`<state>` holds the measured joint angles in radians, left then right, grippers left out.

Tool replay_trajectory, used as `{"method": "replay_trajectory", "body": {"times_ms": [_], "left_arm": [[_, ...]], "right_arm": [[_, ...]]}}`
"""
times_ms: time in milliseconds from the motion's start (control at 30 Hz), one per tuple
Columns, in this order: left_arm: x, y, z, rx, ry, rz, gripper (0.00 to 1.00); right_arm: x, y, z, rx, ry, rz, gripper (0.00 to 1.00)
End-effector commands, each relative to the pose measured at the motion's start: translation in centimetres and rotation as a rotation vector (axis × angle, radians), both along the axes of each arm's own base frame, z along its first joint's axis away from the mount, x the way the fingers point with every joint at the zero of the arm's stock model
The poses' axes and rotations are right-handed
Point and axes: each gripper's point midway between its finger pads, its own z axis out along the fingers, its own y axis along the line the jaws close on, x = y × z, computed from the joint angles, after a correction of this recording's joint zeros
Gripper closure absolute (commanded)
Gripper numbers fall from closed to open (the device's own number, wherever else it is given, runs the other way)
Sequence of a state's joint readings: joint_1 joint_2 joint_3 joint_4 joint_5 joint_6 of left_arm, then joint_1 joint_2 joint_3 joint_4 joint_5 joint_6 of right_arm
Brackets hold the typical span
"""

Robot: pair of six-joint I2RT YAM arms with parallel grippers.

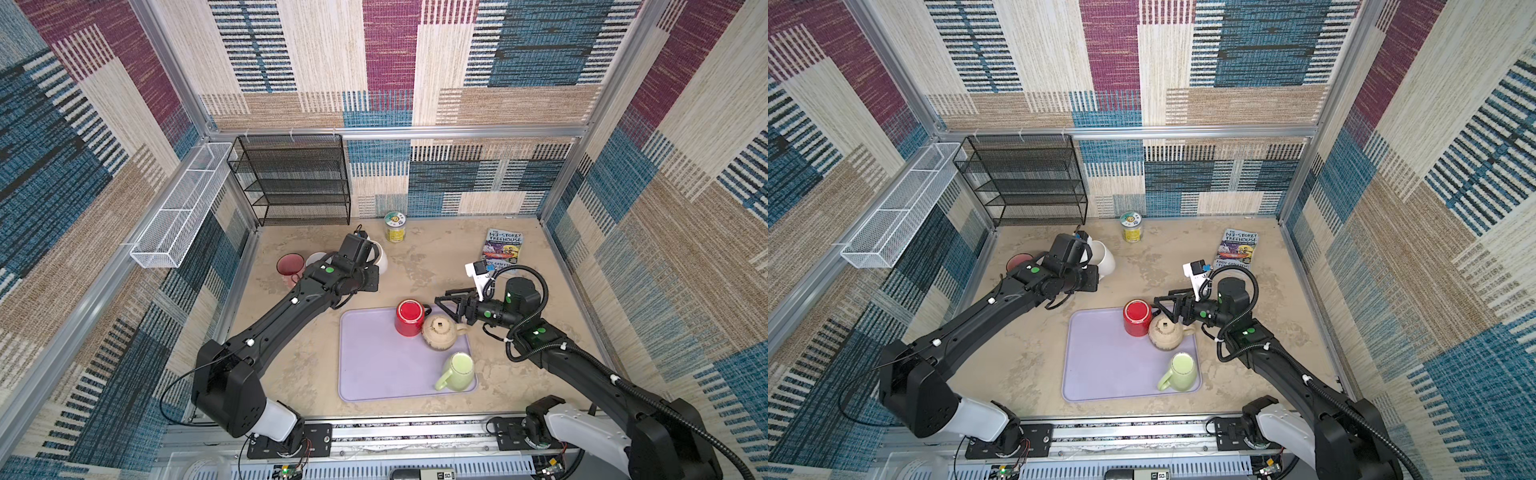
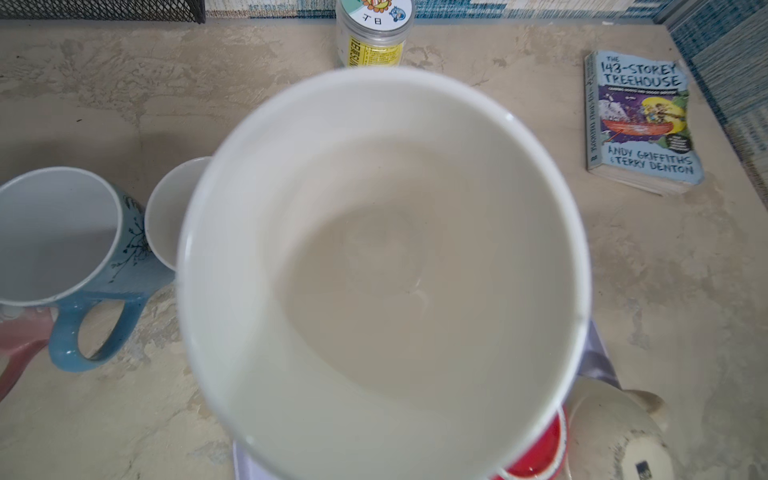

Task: Turn the mug right side up
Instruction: 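Lower the white mug upright beside the lavender mug with the left gripper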

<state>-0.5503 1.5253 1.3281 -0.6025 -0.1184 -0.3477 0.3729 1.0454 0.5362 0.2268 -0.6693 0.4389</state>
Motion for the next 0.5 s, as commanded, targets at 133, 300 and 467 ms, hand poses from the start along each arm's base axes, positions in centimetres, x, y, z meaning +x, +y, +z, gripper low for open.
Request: {"method": "replay_trajectory", "body": {"times_ms": [133,300,467], "left_arm": [[2.2,0.9,-1.2,0.129,-0.007,0.033,1.00],[3.3,0.6,-2.7,0.164,0.017,0.038,1.00],[4.3,0.2,-4.4,0.191,0.049,0.049,1.00]], "right_arm": [[0.0,-0.3,0.0,-0.012,-0.034,-0.017,0.21],[-0.2,-0.4,-0.3,0.001,-0.027,-0.022,0.21],[-0.4,-0.2,-0.7,0.013,-0.010,-0.012,0.21]]}}
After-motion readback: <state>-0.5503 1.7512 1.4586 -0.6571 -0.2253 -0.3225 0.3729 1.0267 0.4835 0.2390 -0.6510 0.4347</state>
